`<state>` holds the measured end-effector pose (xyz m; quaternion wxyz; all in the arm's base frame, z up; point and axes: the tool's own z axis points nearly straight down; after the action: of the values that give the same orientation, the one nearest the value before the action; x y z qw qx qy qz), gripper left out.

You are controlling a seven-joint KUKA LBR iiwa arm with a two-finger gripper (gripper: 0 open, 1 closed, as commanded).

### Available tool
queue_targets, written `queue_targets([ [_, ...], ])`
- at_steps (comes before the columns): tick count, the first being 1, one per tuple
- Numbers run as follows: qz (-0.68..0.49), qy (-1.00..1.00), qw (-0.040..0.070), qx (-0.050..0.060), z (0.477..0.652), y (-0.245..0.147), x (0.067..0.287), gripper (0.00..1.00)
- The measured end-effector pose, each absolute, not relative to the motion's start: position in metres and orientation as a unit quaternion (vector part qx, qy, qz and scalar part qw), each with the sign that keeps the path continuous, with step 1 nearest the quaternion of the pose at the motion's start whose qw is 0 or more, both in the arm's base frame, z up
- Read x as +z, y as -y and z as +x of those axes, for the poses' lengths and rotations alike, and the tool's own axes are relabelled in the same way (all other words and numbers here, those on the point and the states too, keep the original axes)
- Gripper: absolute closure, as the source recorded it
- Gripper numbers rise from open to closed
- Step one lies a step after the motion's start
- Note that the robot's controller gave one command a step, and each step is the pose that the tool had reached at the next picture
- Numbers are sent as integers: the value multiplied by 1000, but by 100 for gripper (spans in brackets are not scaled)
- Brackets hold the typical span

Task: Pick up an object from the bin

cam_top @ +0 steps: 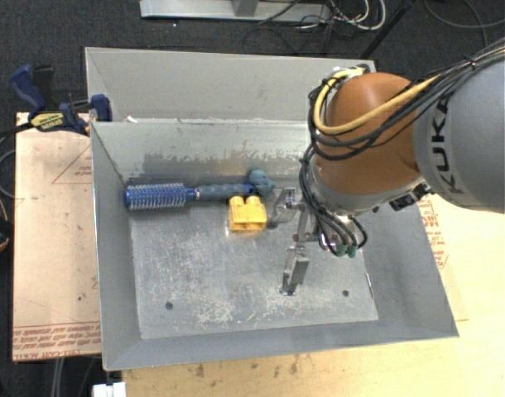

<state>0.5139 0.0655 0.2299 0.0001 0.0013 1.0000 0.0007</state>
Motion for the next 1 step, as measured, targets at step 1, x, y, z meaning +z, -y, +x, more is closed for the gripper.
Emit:
queue_targets([
  [1,-52,-999,-4,1,491,-177,126,0],
])
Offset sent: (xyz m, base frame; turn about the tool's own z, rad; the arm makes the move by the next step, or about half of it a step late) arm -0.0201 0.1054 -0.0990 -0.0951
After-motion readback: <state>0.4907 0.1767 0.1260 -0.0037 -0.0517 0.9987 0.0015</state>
